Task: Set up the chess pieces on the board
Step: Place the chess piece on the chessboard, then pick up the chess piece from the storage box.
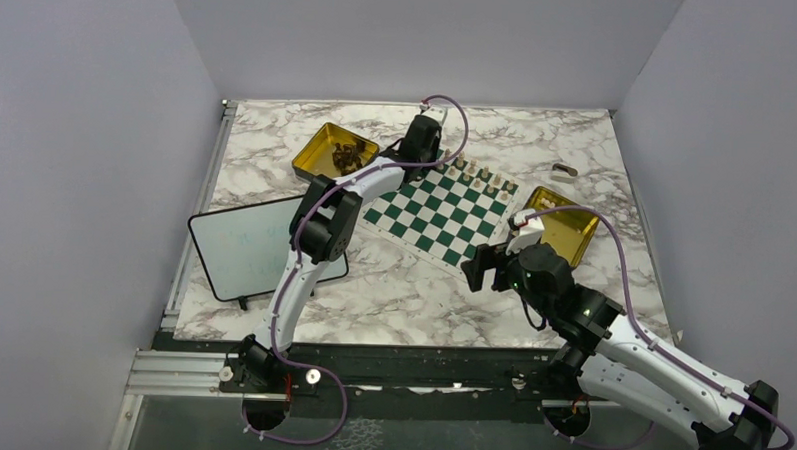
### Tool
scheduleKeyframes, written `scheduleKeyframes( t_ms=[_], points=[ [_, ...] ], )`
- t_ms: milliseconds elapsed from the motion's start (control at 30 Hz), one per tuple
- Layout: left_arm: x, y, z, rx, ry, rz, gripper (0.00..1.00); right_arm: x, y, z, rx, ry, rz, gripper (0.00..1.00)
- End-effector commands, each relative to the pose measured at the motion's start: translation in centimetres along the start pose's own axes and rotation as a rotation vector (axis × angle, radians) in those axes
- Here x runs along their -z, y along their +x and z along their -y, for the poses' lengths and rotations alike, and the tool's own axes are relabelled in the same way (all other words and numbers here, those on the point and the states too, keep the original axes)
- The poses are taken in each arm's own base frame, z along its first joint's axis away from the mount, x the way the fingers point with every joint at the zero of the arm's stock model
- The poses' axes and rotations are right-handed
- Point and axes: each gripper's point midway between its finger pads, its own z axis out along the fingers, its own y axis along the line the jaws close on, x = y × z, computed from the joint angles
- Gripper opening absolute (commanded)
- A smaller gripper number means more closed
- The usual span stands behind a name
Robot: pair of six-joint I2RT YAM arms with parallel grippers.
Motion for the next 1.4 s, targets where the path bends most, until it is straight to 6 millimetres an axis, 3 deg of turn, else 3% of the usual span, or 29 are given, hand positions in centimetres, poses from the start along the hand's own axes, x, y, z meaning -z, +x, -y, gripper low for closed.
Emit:
scheduleKeyframes(
  t_ms=[0,233,667,900,967,1000,1233,1367],
  points=[
    [-0.6,-0.5,0.7,0.013,0.024,0.024,0.18,0.2,-1.1,0.0,0.005,0.009,0.031,1.00],
    [0.2,-2.1,1.1,0.016,0.042,0.042,0.27,0.0,-1.0,0.0,0.005,0.007,0.034,1.00],
    [5.9,-10.5,3.0,0.069,0.133,0.142,0.47,-0.6,-1.0,-0.3,-0.075,0.014,0.052,1.00],
    [10.7,-12.1,3.1,0.156,0.225,0.082,0.61,-1.7,-2.3,-1.6,-0.101,-0.014,0.077,1.00],
    [12.3,-12.4,2.7,0.180,0.246,0.076,0.96,-2.2,-2.5,-2.0,-0.111,-0.019,0.070,1.00],
    [12.9,-12.4,2.6,0.187,0.252,0.072,0.99,-2.4,-2.6,-2.2,-0.115,-0.021,0.068,1.00],
    [18.9,-12.3,0.4,0.204,0.264,0.040,0.99,-4.3,-2.1,-1.8,-0.212,0.065,0.043,1.00],
    [23.2,-11.3,-0.1,0.176,0.283,0.039,0.99,-4.3,-3.5,-1.8,-0.261,0.080,0.085,1.00]
  ],
)
